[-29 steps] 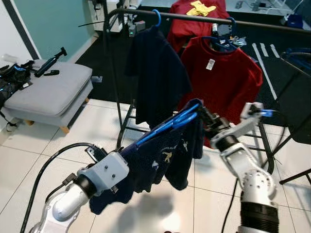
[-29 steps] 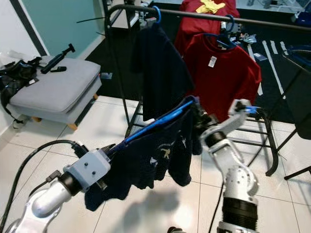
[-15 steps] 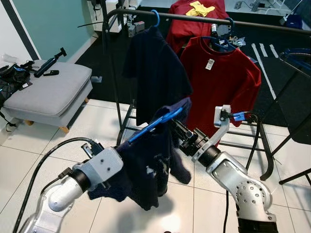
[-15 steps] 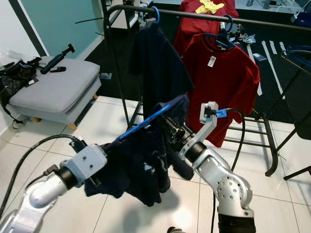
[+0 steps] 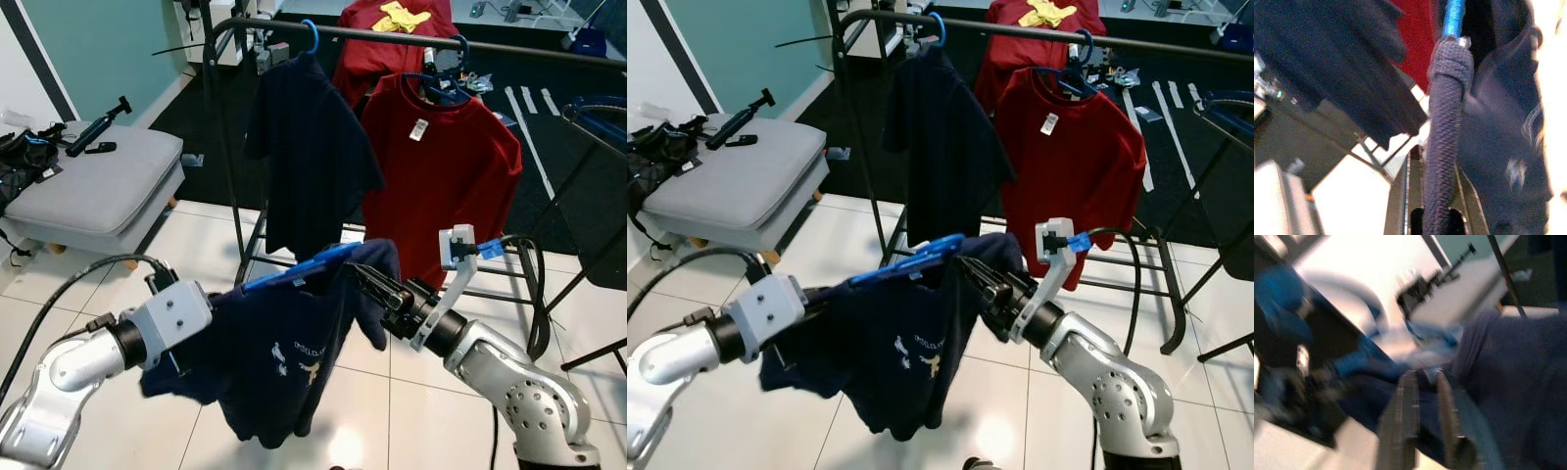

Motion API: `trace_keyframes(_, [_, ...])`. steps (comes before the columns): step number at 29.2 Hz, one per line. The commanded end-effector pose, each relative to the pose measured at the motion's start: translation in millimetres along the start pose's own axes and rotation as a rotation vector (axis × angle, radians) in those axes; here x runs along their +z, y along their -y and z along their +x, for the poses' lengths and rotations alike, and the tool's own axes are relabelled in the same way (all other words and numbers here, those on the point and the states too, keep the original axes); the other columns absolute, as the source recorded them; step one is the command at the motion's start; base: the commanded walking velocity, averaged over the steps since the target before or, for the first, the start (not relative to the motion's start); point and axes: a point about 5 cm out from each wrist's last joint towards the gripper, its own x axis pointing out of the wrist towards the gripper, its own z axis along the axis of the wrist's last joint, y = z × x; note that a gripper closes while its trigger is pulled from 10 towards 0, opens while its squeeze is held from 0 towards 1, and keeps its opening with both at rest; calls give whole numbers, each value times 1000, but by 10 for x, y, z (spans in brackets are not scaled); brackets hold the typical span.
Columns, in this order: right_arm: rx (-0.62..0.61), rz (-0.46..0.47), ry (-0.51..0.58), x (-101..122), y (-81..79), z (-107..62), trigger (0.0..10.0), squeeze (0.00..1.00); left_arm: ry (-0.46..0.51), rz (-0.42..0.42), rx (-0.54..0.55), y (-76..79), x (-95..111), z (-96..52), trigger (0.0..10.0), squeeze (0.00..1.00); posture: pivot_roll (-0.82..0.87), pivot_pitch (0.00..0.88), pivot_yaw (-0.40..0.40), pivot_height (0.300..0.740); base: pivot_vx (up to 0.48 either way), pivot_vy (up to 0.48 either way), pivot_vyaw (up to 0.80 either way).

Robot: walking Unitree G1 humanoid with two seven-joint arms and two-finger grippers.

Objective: Hang hanger

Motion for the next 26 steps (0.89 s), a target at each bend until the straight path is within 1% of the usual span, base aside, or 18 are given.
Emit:
trace_keyframes(1, [24,-26,-3,-13,-53,11,10000,1000,22,-39,9,-9,23,-6,10000,0,6,159,7,740,0,0,0])
trace_keyframes(3, [97,-86,-62,-17,-118,-86,10000,1000,60,-130,21,-11,45,16,10000,0,5,160,5,740,0,0,0])
trace_keyframes(6, [151,-116,-101,-5,-161,-153,10000,1000,65,-141,17,-27,39,19,10000,0,4,159,5,740,0,0,0])
trace_keyframes(7, [192,-155,-152,5,-185,-231,10000,1000,68,-148,15,-52,30,17,10000,0,4,161,6,740,0,0,0])
trace_keyframes(9, [192,-155,-152,5,-185,-231,10000,1000,68,-148,15,-52,30,17,10000,0,4,161,6,740,0,0,0])
trace_keyframes(10, [220,-193,-202,34,-184,-332,10000,1000,82,-163,15,-85,40,20,10000,0,2,160,5,740,0,0,0])
trace_keyframes(11, [220,-193,-202,34,-184,-332,10000,1000,82,-163,15,-85,40,20,10000,0,2,160,5,740,0,0,0])
trace_keyframes(12, [217,-239,-185,224,-134,-476,10000,1000,99,-170,-14,-85,63,25,10000,0,2,160,5,740,0,0,0])
trace_keyframes(13, [217,-239,-185,224,-134,-476,10000,1000,99,-170,-14,-85,63,25,10000,0,2,160,5,740,0,0,0])
trace_keyframes(14, [213,-275,-165,363,-111,-574,10000,1000,112,-176,-36,-83,80,30,10000,0,2,160,5,740,0,0,0])
trace_keyframes(15, [214,-298,-72,621,-93,-690,10000,1000,123,-174,-83,-53,101,35,10000,0,-6,157,4,740,0,0,0])
trace_keyframes(17, [214,-298,-72,621,-93,-690,10000,1000,123,-174,-83,-53,101,35,10000,0,-6,157,4,740,0,0,0])
trace_keyframes(18, [213,-330,5,848,-78,-818,10000,1000,129,-174,-136,-19,124,33,10000,0,-6,157,4,740,0,0,0])
trace_keyframes(19, [213,-330,5,848,-78,-818,10000,1000,129,-174,-136,-19,124,33,10000,0,-6,157,4,740,0,0,0])
trace_keyframes(20, [198,-373,33,1015,-48,-950,10000,1000,142,-186,-193,6,161,29,10000,0,-6,154,4,740,0,0,0])
trace_keyframes(22, [198,-373,33,1015,-48,-950,10000,1000,142,-186,-193,6,161,29,10000,0,-6,154,4,740,0,0,0])
trace_keyframes(23, [180,-428,2,1141,-18,-1087,10000,1000,154,-183,-270,30,213,17,10000,0,-8,153,1,740,0,0,0])
trace_keyframes(26, [171,-464,-47,1207,-3,-1169,10000,1000,161,-182,-327,45,250,6,10000,0,-8,151,3,740,0,0,0])
